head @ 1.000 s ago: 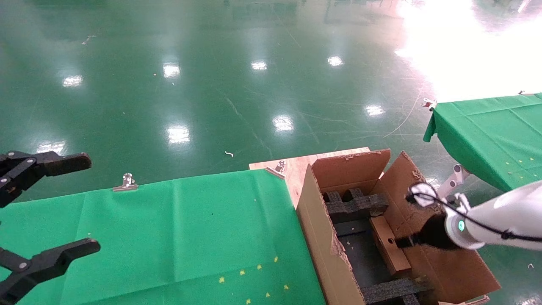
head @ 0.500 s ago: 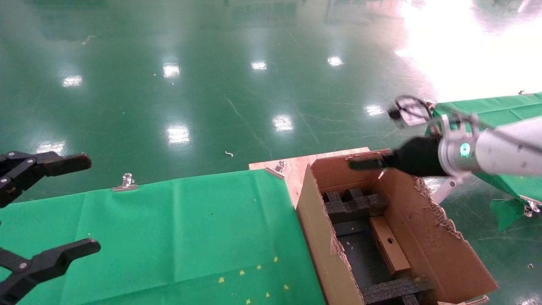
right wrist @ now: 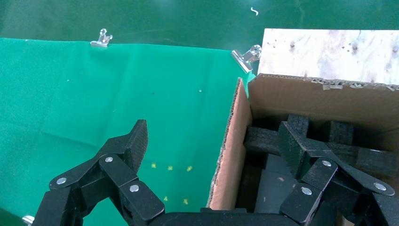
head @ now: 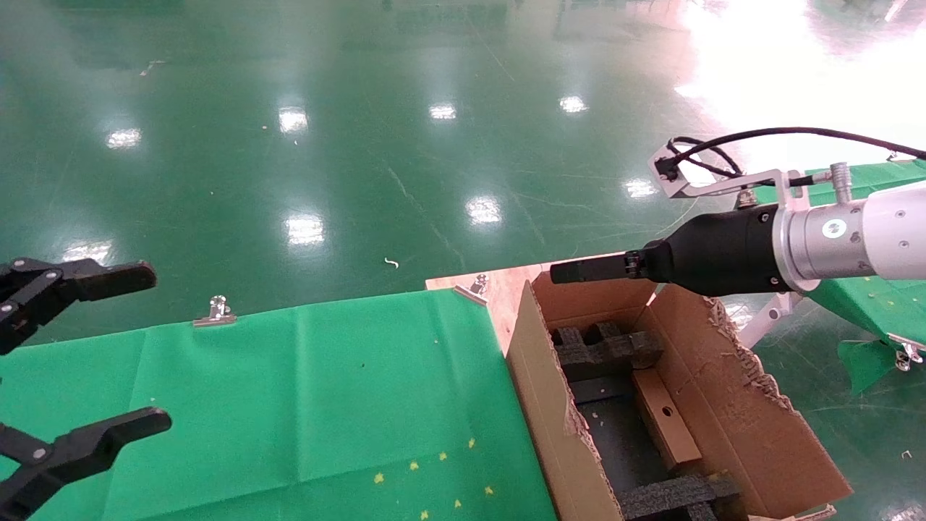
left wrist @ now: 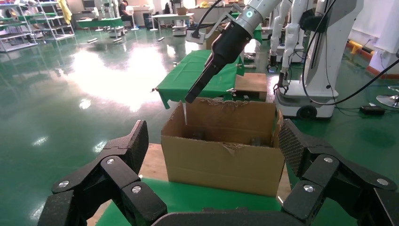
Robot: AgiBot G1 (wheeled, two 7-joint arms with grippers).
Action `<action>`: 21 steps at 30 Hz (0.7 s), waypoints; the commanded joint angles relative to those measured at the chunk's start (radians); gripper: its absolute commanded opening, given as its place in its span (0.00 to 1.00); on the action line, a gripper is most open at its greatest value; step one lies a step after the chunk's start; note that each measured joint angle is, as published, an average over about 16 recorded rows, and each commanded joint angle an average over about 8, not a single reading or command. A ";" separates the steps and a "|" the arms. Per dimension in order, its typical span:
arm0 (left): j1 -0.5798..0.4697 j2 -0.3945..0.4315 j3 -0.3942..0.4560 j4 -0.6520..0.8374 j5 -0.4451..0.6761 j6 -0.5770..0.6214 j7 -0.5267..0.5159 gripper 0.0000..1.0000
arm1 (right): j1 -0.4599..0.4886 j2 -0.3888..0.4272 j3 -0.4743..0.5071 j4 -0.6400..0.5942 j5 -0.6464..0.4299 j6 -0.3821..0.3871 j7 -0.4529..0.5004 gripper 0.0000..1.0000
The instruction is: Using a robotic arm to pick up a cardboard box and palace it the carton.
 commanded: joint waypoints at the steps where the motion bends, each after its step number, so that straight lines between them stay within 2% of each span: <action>1: 0.000 0.000 0.000 0.000 0.000 0.000 0.000 1.00 | 0.000 -0.001 -0.006 -0.001 -0.010 0.004 0.010 1.00; 7: 0.000 0.000 0.000 0.000 0.000 0.000 0.000 1.00 | -0.051 -0.015 0.062 -0.005 0.017 -0.027 -0.061 1.00; 21: 0.000 0.000 0.000 0.000 0.000 0.000 0.000 1.00 | -0.262 -0.071 0.348 -0.021 0.142 -0.160 -0.363 1.00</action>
